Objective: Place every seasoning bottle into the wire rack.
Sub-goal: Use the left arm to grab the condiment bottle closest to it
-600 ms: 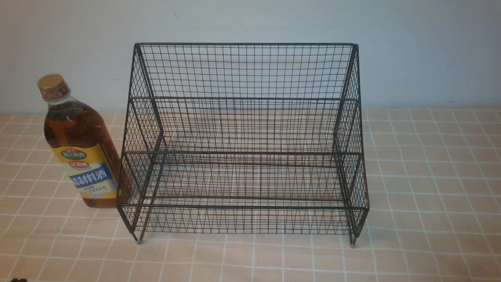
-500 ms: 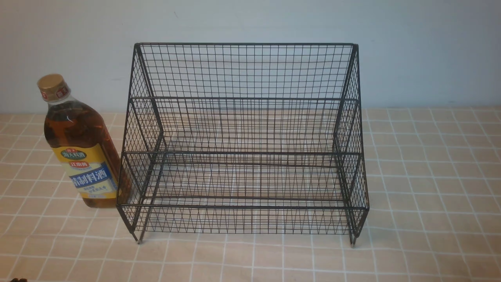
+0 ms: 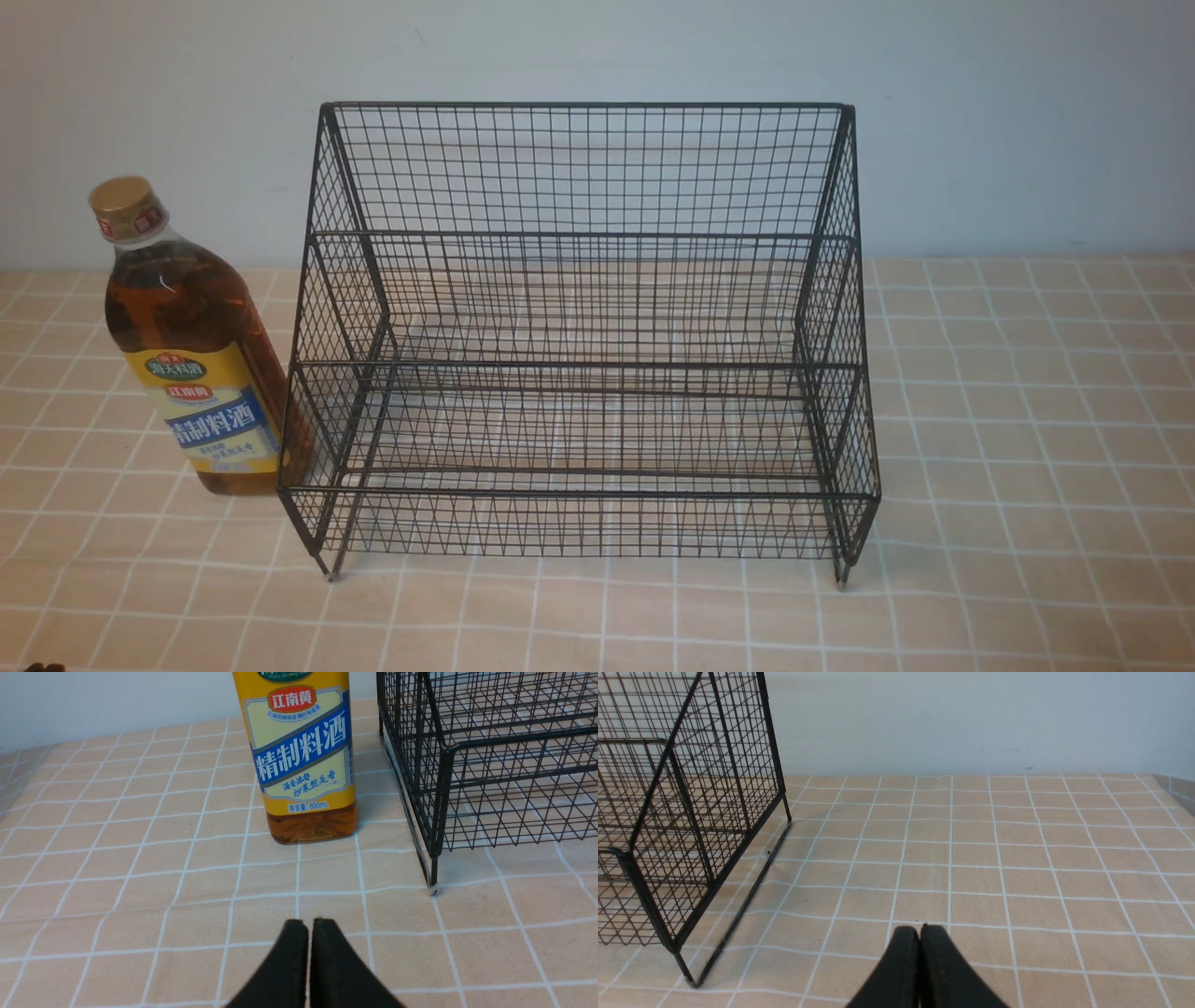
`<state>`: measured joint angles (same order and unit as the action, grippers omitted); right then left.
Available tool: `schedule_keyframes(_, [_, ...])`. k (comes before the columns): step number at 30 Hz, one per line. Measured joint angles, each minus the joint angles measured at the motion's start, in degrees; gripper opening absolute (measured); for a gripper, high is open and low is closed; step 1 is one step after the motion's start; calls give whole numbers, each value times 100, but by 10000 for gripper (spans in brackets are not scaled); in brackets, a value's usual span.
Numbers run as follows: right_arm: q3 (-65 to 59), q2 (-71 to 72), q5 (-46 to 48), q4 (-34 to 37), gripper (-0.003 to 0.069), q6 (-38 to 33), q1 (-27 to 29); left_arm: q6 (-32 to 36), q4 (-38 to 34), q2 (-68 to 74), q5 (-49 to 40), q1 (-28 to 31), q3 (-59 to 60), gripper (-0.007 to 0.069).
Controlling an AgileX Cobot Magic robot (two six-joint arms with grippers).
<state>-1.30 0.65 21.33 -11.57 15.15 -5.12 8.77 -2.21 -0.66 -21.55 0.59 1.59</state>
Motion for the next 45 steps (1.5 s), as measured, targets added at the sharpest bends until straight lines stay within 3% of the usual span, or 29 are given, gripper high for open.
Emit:
schedule_keyframes(12, [0, 0, 0, 0, -15, 0, 0, -8, -31, 0, 144, 0, 5, -7])
schedule_keyframes(18, [0, 0, 0, 0, -15, 0, 0, -155, -688, 0, 1509, 0, 5, -7])
schedule_keyframes(21, [0, 0, 0, 0, -15, 0, 0, -195, -1021, 0, 2961, 0, 5, -7])
schedule_keyframes(22, [0, 0, 0, 0, -15, 0, 0, -195, -1027, 0, 2961, 0, 5, -7])
schedule_keyframes(25, [0, 0, 0, 0, -15, 0, 0, -209, -1105, 51, 4164, 0, 5, -7])
schedule_keyframes(32, [0, 0, 0, 0, -15, 0, 0, -276, -1090, 1473, 4400, 0, -387, 6])
schedule_keyframes(38, [0, 0, 0, 0, -15, -38, 0, -276, -1085, 3211, 4400, 0, -1243, 118])
schedule_keyframes(45, [0, 0, 0, 0, -15, -14, 0, -276, -1085, 5163, 4400, 0, -2320, 414])
